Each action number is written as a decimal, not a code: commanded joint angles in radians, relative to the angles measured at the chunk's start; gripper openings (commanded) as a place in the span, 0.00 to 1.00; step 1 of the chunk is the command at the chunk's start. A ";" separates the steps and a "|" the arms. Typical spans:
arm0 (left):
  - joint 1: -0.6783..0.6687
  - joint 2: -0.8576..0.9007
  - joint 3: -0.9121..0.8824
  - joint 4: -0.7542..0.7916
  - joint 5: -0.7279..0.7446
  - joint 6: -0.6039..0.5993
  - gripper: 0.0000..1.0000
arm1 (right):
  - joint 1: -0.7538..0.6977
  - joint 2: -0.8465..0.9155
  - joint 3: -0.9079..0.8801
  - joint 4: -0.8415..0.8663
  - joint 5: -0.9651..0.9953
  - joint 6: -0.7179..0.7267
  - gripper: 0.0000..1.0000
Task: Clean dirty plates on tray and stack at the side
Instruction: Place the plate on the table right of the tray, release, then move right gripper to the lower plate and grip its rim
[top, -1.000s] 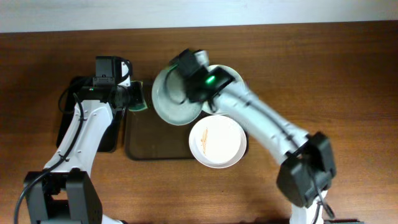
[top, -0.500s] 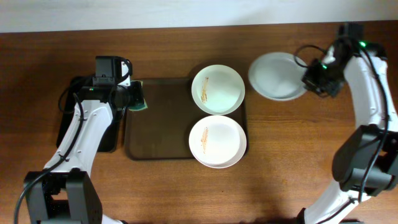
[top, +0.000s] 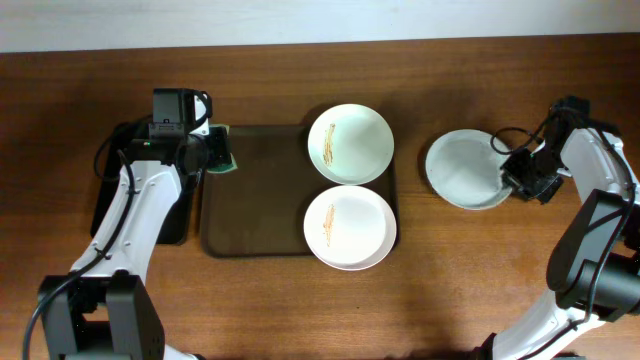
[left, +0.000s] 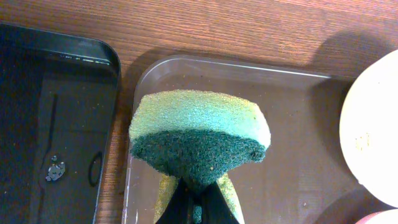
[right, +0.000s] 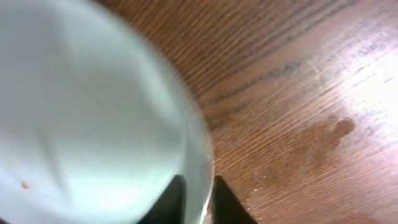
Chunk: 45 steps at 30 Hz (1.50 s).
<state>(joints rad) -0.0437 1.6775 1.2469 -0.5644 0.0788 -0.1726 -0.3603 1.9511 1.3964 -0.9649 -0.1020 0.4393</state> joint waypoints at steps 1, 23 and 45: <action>0.000 0.004 -0.005 0.003 0.011 0.005 0.01 | 0.000 -0.028 0.002 -0.034 -0.026 0.011 0.39; -0.074 0.017 -0.005 -0.006 0.026 0.006 0.01 | 0.637 -0.226 -0.114 -0.136 -0.017 0.121 0.41; -0.074 0.017 -0.005 0.007 0.026 0.006 0.01 | 0.753 -0.180 -0.307 0.083 -0.055 0.117 0.25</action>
<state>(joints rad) -0.1184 1.6779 1.2469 -0.5632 0.1009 -0.1726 0.3870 1.7634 1.1007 -0.8833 -0.1558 0.5468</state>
